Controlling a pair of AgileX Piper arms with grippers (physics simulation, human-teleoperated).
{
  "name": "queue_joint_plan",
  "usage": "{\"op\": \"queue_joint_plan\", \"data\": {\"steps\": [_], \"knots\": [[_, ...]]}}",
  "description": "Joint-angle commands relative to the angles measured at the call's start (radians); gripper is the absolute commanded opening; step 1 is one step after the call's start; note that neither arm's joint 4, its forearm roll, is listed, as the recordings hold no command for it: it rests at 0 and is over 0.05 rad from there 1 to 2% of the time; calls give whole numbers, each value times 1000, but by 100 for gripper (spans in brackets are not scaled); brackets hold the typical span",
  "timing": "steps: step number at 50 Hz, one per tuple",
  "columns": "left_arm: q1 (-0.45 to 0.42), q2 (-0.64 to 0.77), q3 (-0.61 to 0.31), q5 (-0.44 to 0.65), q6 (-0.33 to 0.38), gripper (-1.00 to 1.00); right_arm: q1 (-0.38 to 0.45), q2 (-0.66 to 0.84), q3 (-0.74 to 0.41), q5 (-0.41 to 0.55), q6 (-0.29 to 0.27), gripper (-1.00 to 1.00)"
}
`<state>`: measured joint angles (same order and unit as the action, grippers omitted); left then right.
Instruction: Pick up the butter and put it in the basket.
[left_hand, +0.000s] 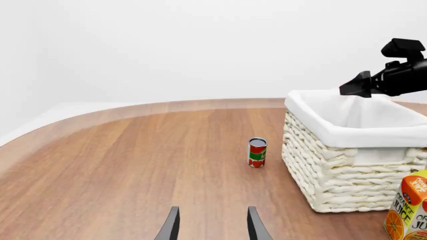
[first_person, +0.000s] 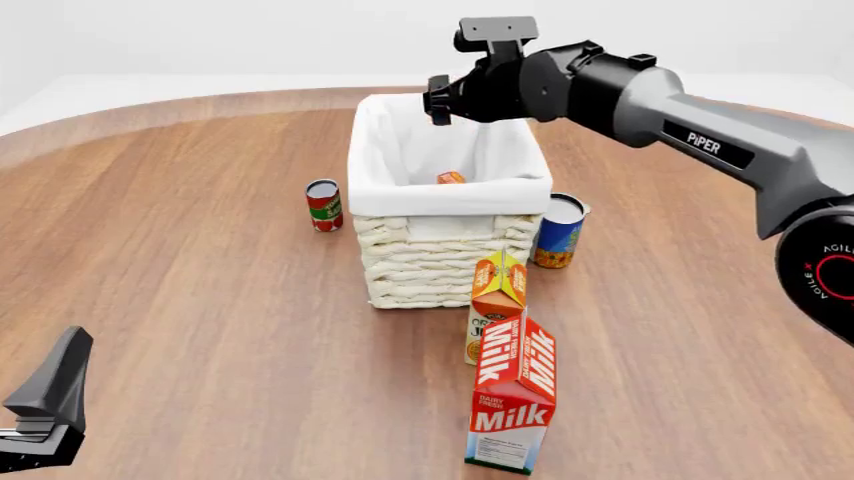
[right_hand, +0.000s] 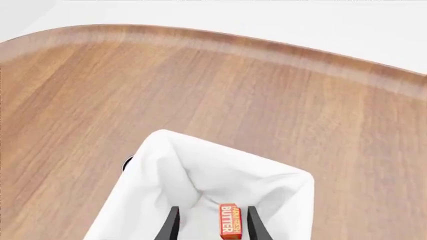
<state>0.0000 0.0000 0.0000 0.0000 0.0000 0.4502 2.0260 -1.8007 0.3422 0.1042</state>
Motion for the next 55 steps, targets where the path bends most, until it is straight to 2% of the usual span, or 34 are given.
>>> {"op": "queue_joint_plan", "data": {"steps": [1, 27, 55], "knots": [[0, 0, 0, 0, 0, 100, 2, -8, 7, -8, 2, 100], [0, 0, 0, 0, 0, 100, -7, -17, 1, -4, -3, 100], [0, 0, 0, 0, 0, 100, -9, -138, 32, 11, 16, 100]]}}
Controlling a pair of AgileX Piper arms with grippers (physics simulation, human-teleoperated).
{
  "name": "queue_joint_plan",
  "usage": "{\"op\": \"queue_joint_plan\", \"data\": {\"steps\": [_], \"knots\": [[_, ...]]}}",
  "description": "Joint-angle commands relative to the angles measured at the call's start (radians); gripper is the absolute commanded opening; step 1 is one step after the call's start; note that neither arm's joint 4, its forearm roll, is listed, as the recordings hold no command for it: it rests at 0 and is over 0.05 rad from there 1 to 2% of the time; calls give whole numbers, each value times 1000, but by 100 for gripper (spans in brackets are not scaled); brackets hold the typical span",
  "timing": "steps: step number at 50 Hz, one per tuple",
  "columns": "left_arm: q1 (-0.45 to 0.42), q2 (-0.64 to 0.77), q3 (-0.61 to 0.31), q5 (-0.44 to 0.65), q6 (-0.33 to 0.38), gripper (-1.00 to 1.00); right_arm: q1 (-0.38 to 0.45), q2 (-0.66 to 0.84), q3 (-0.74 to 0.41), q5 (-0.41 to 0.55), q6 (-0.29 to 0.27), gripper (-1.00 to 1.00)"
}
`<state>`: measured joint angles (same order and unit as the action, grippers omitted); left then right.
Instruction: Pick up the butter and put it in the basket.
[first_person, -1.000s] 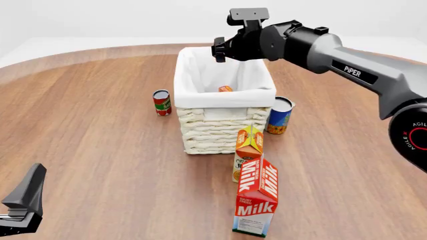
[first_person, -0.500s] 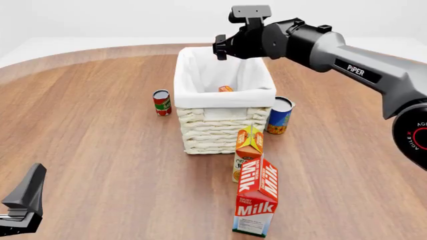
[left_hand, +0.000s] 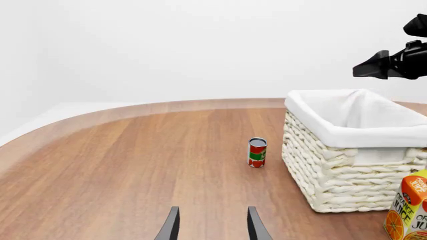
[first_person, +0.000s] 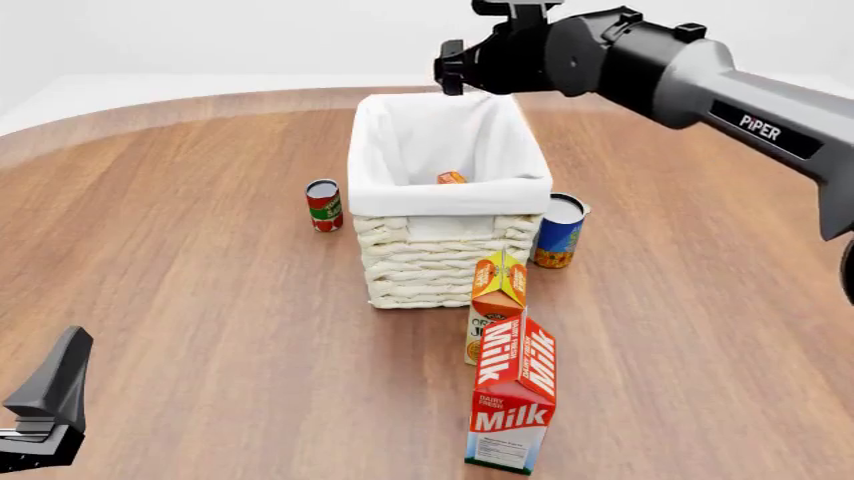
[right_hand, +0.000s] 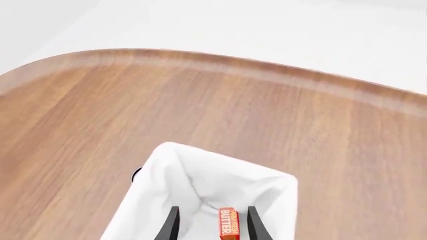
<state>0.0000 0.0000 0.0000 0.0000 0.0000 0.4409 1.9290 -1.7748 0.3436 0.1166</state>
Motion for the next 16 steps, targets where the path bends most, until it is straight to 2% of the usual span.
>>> {"op": "queue_joint_plan", "data": {"steps": [1, 16], "knots": [[0, 0, 0, 0, 0, 100, 1, -45, 9, 8, 4, 100], [0, 0, 0, 0, 0, 100, 20, -62, 36, -9, 18, 100]]}}
